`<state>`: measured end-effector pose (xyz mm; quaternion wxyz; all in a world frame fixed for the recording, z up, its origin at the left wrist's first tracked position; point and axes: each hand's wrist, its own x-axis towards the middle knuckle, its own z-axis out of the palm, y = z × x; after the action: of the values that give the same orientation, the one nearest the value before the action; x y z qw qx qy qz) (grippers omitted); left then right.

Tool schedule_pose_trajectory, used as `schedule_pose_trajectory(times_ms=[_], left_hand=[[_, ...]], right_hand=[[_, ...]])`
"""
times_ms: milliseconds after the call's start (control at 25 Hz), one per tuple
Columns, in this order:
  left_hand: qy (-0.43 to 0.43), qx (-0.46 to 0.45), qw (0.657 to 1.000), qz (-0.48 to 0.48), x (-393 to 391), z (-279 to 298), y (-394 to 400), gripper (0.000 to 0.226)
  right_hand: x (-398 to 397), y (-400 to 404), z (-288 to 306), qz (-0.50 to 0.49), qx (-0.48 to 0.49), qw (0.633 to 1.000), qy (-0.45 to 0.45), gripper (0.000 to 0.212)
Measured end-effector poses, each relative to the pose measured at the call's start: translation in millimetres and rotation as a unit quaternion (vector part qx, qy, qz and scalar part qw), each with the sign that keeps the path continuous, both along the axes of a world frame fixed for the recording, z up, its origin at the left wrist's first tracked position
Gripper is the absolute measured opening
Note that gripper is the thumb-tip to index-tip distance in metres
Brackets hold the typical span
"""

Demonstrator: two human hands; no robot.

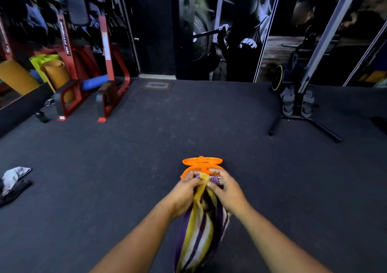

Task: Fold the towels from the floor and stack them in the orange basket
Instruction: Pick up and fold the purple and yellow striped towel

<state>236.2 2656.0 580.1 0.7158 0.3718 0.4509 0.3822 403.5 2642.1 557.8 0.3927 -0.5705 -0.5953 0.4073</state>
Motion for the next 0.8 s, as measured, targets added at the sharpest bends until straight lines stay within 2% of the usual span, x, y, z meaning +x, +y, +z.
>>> schedule_pose_trajectory(times_ms=[40,80,160,240,400,800], left_hand=[[0.006,0.013,1.0,0.002,3.5,-0.2,-3.6,0.018],[0.031,0.038,0.999,0.007,3.1,-2.4,-5.8,0.018],[0.093,0.108,0.99,0.01,-2.6,-9.1,-8.4,0.02],[0.14,0.14,0.979,0.039,-10.1,-16.4,-9.6,0.024],[0.097,0.096,0.983,0.12,-22.1,-23.7,-12.8,0.011],[0.098,0.117,0.988,0.007,-12.6,-5.8,-22.8,0.008]], right_hand=[[-2.1,0.9,0.8,0.014,0.006,0.999,-0.028,0.029],[-2.4,3.0,0.8,0.023,0.002,0.999,-0.035,0.025],[0.7,5.4,2.7,0.033,-0.002,0.998,-0.06,0.004],[9.3,8.1,0.5,0.022,-0.011,0.996,-0.085,0.014],[16.7,8.2,3.3,0.005,-0.019,0.996,-0.091,0.011],[6.6,6.7,13.7,-0.007,-0.007,0.993,-0.118,0.011]])
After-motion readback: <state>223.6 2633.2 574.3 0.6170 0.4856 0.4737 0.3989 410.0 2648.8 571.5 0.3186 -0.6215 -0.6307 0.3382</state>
